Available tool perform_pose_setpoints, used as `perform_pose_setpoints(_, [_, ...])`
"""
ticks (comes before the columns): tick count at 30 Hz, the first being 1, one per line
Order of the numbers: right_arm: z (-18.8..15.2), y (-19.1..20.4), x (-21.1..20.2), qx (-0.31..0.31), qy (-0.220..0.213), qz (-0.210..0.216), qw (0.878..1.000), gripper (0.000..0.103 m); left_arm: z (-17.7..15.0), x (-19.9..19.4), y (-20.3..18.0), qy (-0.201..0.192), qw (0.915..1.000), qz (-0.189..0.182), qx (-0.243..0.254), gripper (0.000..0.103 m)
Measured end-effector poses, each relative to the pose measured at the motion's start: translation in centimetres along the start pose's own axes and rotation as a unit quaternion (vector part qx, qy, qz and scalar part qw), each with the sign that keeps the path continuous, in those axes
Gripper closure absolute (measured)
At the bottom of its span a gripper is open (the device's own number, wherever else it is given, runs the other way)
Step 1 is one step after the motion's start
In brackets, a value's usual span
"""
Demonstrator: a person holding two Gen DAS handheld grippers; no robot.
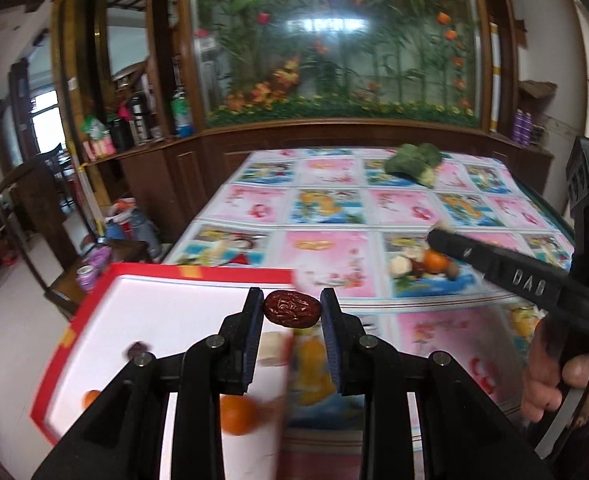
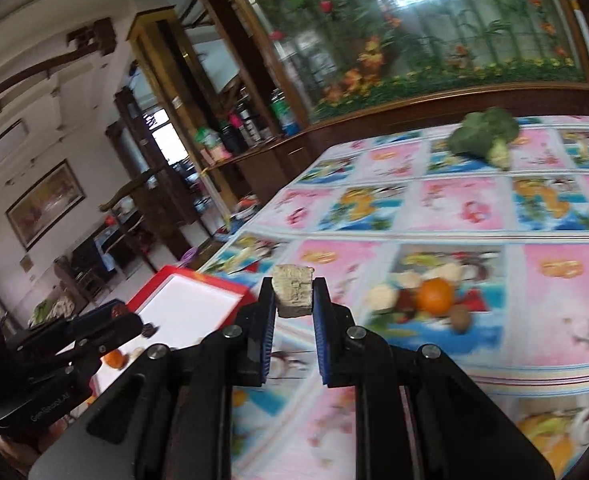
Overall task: Organize fruits
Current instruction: 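Carry the white chunk and date over the tray while the left tool opens, dropping the date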
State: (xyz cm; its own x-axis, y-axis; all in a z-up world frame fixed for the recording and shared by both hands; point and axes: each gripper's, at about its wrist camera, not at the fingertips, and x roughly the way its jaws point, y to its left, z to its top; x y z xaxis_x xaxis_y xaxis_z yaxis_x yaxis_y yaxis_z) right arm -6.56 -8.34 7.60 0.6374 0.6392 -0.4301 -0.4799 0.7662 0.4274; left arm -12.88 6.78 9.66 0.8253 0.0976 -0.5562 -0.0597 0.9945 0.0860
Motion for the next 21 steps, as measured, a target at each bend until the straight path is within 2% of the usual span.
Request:
perform_pose_setpoints(9, [-2.0, 7.1, 5.0, -0.052, 0.046, 0.055, 0.996, 0.083, -1.7, 0.9, 5.7, 0.013, 0.9977, 0.057, -0.035, 0.075])
perform_pose_setpoints(21, [-4.6, 10.4, 7.5, -0.112, 0.109, 0.08, 0.984, 0.083, -4.8, 2.7, 10.8, 0.049, 0.9903, 0.113, -0.064, 0.075])
